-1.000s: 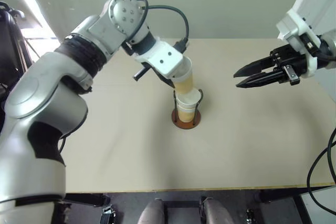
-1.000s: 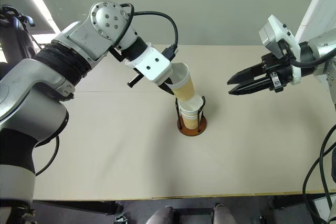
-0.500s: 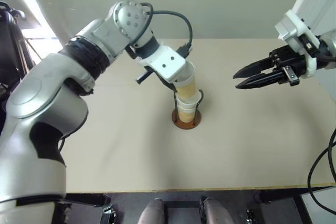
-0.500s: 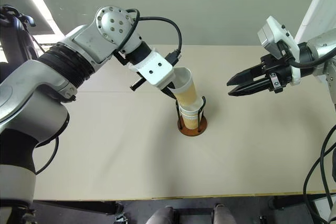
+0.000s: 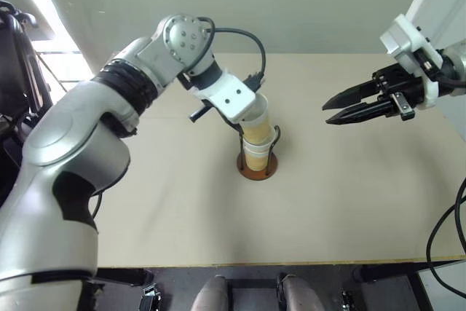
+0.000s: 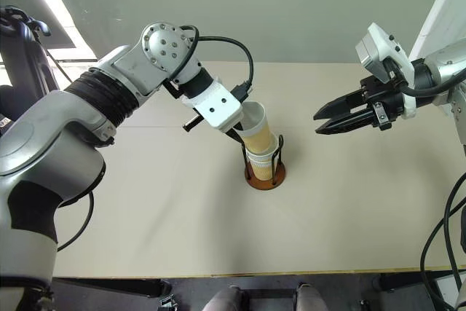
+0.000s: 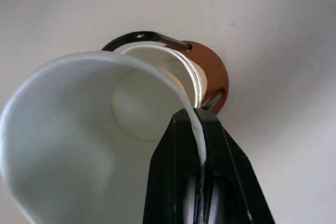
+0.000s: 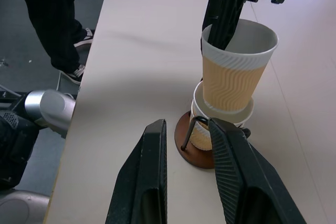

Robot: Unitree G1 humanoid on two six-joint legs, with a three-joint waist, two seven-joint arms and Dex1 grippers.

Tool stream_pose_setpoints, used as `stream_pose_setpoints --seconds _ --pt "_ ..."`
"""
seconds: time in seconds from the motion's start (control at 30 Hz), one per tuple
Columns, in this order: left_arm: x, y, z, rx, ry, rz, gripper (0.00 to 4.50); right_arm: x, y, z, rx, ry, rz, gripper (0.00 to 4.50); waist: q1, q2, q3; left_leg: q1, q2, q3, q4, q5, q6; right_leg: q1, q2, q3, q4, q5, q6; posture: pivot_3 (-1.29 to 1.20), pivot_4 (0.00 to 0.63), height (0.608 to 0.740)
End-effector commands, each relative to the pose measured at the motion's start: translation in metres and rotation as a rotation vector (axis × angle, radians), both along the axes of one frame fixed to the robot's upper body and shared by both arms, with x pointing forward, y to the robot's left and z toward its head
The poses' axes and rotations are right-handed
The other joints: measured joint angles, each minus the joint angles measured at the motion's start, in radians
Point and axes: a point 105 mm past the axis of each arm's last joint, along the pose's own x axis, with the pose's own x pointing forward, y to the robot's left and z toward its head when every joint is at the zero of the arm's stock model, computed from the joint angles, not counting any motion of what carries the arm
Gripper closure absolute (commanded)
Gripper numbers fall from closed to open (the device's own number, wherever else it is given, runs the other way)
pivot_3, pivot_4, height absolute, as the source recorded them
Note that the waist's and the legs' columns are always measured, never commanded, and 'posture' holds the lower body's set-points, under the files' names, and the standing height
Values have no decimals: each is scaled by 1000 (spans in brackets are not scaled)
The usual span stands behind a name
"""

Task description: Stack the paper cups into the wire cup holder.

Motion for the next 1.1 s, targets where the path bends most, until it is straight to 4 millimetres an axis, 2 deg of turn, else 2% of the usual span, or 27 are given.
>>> stream_pose_setpoints --seconds 0.03,0.1,0.13,0.33,0.4,0.6,0.67,0.7,0.77,0.87,0.93,1.0,1.1 --pt "-2 -3 9 -22 7 0 4288 -6 -1 10 4 -47 10 3280 0 0 0 0 -1 1 0 0 0 0 4 -1 0 0 0 0 150 740" --pt "-1 -6 11 -33 2 -4 3875 -6 -1 10 3 -46 9 3280 -1 0 0 0 0 0 0 0 0 0 -1 0 0 0 0 0 150 740" --pt "-1 -7 12 -41 1 -6 3534 -6 -1 10 2 -44 8 3280 0 0 0 0 -2 1 0 0 0 0 3 -2 0 0 0 0 150 740" --pt "-2 -25 25 -183 15 -22 1376 -5 -2 8 0 -47 2 3280 2 0 0 0 -2 0 0 0 0 1 1 -1 0 -1 1 0 150 740" --pt "1 -33 46 -362 91 50 694 -1 -3 8 16 -49 -23 3280 2 0 0 0 -1 0 1 0 0 1 -1 0 -1 -1 1 0 150 740" --pt "26 -13 74 -748 180 303 694 10 -9 2 80 -68 -106 3280 -2 1 0 2 -1 4 -2 0 1 1 1 0 -1 -1 2 0 150 740" --pt "45 0 91 -994 216 462 694 29 -15 2 138 -96 -207 3280 -6 0 1 2 1 4 -1 0 1 1 -1 2 0 -1 2 0 150 740" --pt "53 10 96 -1088 215 536 694 38 -19 1 161 -115 -257 3280 -7 -1 1 4 1 6 -1 0 0 1 3 0 1 -1 2 0 150 740" --pt "64 27 97 -1195 217 642 694 53 -29 -3 183 -132 -347 3280 -9 0 1 5 2 5 -1 0 0 2 0 2 1 -1 2 0 150 740" --pt "77 54 80 -1270 208 778 694 79 -47 -8 233 -174 -505 3280 -11 1 0 9 1 7 -3 0 0 2 0 2 1 0 1 0 150 740" --pt "91 71 62 -1314 172 915 694 96 -60 -14 280 -195 -615 3280 -11 1 1 12 2 8 -4 0 0 3 -2 1 2 0 1 0 150 740" --pt "101 82 43 -1372 162 1026 694 109 -69 -24 325 -198 -712 3280 -9 1 1 13 1 9 -5 1 0 4 -1 0 3 0 1 0 150 740" --pt "114 92 18 -1447 51 1143 694 131 -77 -43 378 -242 -858 3280 -7 1 1 14 2 9 -4 1 -1 4 -2 0 3 1 0 0 150 740"
